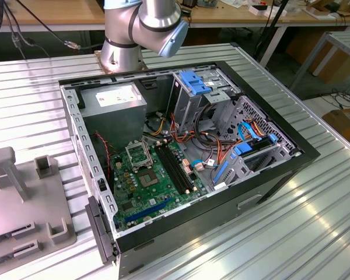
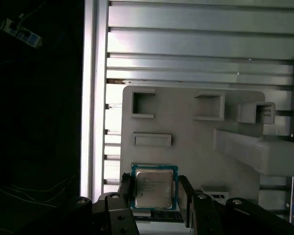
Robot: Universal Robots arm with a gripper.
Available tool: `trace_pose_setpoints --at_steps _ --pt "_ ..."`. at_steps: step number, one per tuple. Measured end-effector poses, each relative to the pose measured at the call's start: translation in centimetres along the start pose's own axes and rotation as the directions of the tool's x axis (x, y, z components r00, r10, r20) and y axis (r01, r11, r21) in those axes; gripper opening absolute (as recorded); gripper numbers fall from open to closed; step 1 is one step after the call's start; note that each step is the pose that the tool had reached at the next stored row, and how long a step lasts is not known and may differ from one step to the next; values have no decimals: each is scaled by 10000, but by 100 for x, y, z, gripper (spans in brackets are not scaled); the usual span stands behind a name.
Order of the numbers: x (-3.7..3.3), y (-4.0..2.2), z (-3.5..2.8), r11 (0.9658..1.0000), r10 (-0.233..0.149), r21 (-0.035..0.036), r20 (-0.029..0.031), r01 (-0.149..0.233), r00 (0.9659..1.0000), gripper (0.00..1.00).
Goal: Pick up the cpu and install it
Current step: 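Pick up the cpu and move it towards the insertion slot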
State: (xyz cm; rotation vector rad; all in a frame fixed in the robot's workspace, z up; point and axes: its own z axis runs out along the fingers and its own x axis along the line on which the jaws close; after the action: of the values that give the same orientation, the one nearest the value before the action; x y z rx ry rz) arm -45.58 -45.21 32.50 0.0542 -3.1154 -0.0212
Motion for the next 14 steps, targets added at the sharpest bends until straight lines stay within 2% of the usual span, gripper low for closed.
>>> trace_pose_setpoints --at_steps 14 --pt "3 1 -95 10000 0 -13 -10 0 10000 47"
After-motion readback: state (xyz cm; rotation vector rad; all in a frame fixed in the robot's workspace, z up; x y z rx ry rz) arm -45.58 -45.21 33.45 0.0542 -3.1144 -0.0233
